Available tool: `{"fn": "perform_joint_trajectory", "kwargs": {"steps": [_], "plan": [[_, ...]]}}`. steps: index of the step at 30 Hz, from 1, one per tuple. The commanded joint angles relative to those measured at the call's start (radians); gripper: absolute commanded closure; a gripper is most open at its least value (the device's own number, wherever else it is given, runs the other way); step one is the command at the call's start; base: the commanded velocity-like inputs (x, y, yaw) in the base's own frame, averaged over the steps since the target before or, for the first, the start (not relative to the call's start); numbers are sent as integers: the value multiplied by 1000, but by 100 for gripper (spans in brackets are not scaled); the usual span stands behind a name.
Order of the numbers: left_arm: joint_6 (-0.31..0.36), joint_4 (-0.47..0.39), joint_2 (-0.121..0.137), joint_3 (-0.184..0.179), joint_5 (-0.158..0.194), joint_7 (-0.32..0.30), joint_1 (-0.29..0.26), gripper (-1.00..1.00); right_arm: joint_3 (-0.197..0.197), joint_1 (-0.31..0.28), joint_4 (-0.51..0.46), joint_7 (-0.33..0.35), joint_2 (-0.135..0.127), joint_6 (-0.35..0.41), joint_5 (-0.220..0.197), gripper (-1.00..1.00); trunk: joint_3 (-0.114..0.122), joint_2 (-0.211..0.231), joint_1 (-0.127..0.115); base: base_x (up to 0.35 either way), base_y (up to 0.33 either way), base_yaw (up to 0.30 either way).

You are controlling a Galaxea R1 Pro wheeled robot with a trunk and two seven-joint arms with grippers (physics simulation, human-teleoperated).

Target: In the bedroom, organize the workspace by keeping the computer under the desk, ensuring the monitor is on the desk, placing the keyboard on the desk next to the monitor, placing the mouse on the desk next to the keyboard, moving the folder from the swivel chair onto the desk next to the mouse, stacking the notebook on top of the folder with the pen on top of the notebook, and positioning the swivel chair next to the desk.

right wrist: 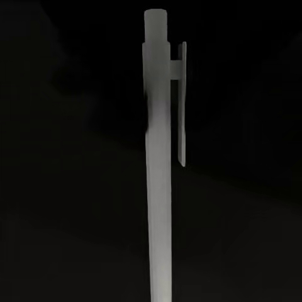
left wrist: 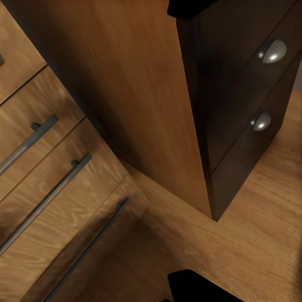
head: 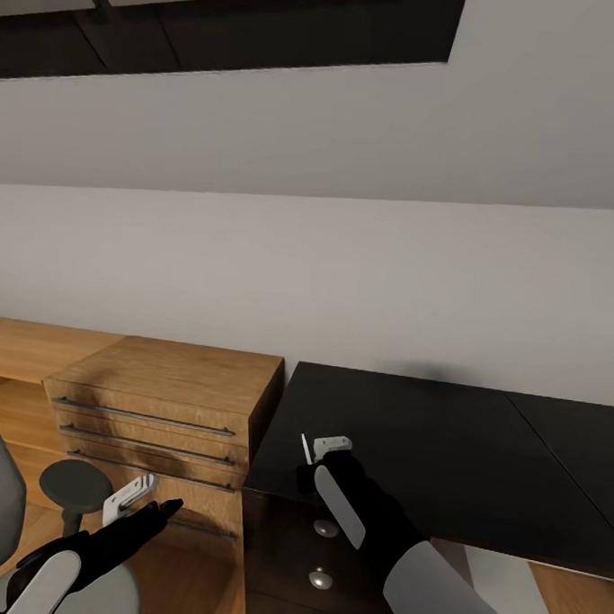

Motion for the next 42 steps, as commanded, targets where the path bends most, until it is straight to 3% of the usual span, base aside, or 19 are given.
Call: {"fn": "perform_joint_trajectory", "kwargs": {"steps": [1, 10, 30, 36, 38, 42], "plan": [[0, -1, 1, -2, 10, 10, -1, -100, 2, -1, -1, -11, 0, 1, -13, 100, -1, -1, 0, 0, 0, 0], [-1, 4, 1, -6, 10, 7, -1, -100, 1, -1, -1, -11, 0, 1, -13, 100, -1, -1, 0, 0, 0, 0], [-3, 7, -2, -10, 10, 8, -1, -100, -2, -1, -16, -12, 0, 1, -11, 100, 61, 139, -77, 0, 0, 0], [-3, 2, -3, -12, 10, 6, -1, -100, -20, 6, -131, -16, 0, 24, -9, 100, 80, 181, -100, 0, 0, -50], [1, -17, -5, -12, 11, 3, -5, -100, -62, 11, -230, -17, -17, 73, -8, 100, 87, 195, -107, 0, 0, -182], [11, -35, -9, -12, 14, -5, -32, -100, -106, 17, -316, -18, -35, 141, -7, 100, 99, 223, -123, 0, 0, -222]]}}
